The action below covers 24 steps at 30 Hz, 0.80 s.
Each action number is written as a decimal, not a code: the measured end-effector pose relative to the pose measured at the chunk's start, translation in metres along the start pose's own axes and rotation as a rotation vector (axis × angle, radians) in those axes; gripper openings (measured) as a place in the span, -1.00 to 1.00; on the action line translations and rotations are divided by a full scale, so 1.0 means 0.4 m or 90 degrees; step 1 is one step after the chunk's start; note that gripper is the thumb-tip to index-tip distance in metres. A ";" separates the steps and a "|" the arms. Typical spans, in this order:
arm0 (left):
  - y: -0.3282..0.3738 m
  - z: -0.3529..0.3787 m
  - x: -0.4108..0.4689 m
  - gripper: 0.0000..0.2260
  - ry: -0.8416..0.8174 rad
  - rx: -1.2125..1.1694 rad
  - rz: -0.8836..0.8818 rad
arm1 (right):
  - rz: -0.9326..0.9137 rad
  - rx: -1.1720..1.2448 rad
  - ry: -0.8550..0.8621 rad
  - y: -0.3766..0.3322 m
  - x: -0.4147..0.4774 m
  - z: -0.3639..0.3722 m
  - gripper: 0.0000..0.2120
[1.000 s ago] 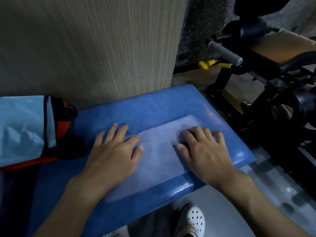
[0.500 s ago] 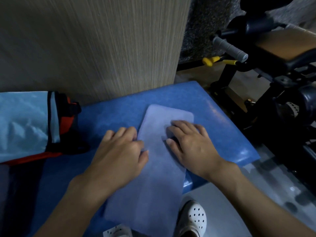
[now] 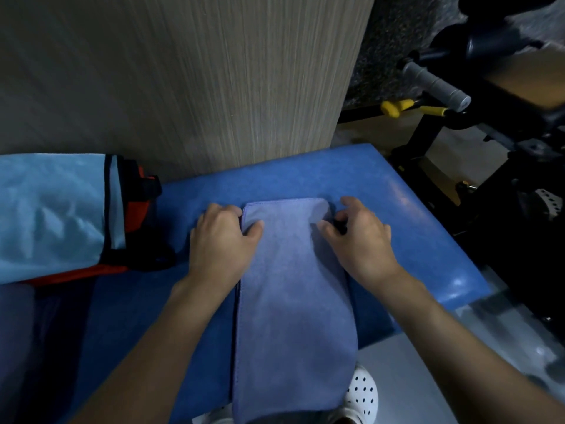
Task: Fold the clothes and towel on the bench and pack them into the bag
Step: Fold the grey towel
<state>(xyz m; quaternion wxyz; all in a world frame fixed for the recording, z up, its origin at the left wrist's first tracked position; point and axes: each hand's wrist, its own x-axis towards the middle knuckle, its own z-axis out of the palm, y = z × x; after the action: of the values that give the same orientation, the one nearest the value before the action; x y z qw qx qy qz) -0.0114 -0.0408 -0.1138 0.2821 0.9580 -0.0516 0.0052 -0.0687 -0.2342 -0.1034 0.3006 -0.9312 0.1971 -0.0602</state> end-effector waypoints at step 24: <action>0.021 -0.055 0.032 -0.91 -0.088 -0.476 -0.129 | 0.048 0.385 -0.051 0.006 0.051 -0.017 -0.88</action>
<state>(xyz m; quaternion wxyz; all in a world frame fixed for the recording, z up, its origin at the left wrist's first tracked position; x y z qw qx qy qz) 0.0008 -0.0370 -0.0903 0.6063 0.7876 0.0263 -0.1064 -0.0523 -0.2481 -0.0994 0.5737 -0.7933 0.1923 -0.0680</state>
